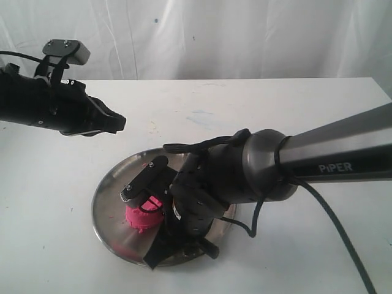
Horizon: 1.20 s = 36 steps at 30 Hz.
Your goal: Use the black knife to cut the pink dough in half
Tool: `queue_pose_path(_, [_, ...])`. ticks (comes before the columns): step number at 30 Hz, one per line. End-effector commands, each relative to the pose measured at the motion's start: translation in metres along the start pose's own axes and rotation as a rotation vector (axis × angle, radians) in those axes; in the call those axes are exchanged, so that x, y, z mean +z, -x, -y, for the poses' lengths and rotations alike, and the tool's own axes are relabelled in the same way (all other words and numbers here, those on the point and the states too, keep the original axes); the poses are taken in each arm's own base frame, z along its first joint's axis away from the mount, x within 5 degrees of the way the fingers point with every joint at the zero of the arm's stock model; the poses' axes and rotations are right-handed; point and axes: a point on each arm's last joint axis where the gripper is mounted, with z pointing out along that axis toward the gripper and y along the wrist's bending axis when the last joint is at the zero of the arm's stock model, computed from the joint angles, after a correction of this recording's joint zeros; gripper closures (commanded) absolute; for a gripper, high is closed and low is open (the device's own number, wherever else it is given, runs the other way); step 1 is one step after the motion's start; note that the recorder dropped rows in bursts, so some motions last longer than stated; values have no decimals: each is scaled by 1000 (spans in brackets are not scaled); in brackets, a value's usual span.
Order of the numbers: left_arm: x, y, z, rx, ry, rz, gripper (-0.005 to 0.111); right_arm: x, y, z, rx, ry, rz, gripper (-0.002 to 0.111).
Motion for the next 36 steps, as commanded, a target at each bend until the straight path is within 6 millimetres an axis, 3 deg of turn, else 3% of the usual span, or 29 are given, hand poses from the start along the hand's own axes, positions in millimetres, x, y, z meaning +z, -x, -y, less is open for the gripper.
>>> queue_pose_path(1, [-17,7,12,2,-39,21,107,0,-5,2,7,-16,-106,108])
queue_pose_path(8, [-32,10,23,16,-78,37,107,-2,-1,5,-15,-44,-94,108])
queue_pose_path(13, [-40,-3,24,-10,-23,50,107,-3,0,10,-15,-102,-83,108])
queue_pose_path(27, [-90,-23,55,-6,-55,134,107,-1,0,26,34,-135,-83,108])
queue_pose_path(36, [-124,-36,75,9,-71,220,107,-1,-2,20,74,-74,-98,108])
